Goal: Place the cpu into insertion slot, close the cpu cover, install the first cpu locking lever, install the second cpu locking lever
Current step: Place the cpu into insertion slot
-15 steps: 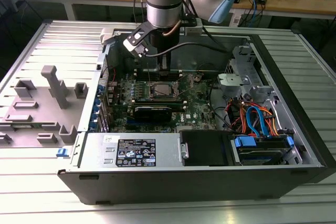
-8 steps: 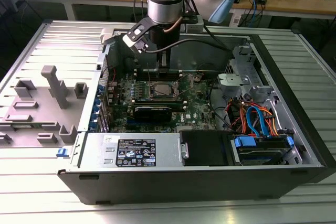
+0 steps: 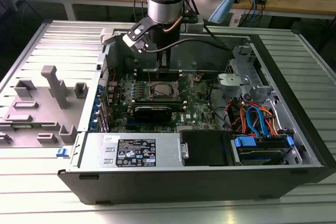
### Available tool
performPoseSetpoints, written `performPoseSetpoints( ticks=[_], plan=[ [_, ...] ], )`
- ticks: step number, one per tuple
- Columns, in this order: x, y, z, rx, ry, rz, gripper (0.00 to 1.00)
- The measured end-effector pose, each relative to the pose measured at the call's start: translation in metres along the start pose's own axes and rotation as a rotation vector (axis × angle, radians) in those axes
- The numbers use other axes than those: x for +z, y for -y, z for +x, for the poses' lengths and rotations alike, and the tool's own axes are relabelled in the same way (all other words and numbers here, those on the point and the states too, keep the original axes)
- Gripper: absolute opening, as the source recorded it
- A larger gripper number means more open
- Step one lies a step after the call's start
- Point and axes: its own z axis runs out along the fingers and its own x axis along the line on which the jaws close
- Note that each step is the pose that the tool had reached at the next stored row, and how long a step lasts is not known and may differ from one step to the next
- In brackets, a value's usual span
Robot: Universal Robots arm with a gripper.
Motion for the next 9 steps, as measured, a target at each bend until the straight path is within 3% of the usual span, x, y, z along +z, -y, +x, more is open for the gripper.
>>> performPoseSetpoints(
  ticks=[9],
  plan=[
    [0.0001,-0.0029,0.0000,0.000,0.0000,0.0000,0.11]
  ],
)
